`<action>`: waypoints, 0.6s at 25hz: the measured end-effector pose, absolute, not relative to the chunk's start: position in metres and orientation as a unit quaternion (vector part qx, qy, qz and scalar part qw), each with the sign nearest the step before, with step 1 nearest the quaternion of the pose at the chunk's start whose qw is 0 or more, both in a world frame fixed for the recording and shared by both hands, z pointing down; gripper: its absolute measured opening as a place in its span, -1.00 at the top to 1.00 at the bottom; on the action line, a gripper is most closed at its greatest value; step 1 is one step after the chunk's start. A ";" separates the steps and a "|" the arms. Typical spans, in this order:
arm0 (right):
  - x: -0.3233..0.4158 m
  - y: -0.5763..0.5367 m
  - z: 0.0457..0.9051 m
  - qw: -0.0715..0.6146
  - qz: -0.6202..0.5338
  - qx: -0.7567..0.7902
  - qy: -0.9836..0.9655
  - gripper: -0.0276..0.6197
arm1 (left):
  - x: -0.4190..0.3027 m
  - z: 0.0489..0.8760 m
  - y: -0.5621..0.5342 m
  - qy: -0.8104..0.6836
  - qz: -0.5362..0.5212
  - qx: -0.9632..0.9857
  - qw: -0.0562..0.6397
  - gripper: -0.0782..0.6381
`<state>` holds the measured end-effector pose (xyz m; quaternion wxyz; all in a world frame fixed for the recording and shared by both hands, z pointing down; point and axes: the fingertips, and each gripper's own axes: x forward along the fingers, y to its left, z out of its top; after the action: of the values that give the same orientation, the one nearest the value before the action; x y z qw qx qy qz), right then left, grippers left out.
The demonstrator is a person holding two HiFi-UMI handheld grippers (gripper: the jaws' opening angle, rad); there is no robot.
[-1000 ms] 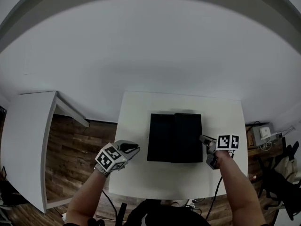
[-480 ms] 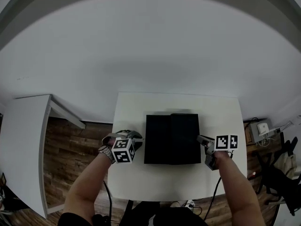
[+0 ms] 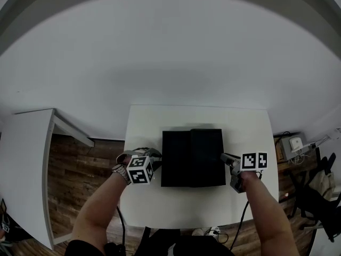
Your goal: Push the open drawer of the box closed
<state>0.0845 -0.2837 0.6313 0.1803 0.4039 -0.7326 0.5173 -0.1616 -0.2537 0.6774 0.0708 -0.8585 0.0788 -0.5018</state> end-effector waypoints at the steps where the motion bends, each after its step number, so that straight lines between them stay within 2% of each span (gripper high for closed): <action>1: 0.085 -0.284 0.631 0.180 0.517 0.405 -0.732 0.63 | -0.162 0.677 -0.254 0.081 -0.501 -0.859 0.069 0.57; 15: 0.085 -0.285 0.632 0.171 0.519 0.413 -0.728 0.63 | -0.141 0.667 -0.256 0.096 -0.481 -0.870 0.057 0.58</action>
<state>0.0854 -0.2847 0.6319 0.1713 0.4129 -0.7283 0.5194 -0.1412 -0.2555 0.6667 0.0567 -0.8699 0.0957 -0.4806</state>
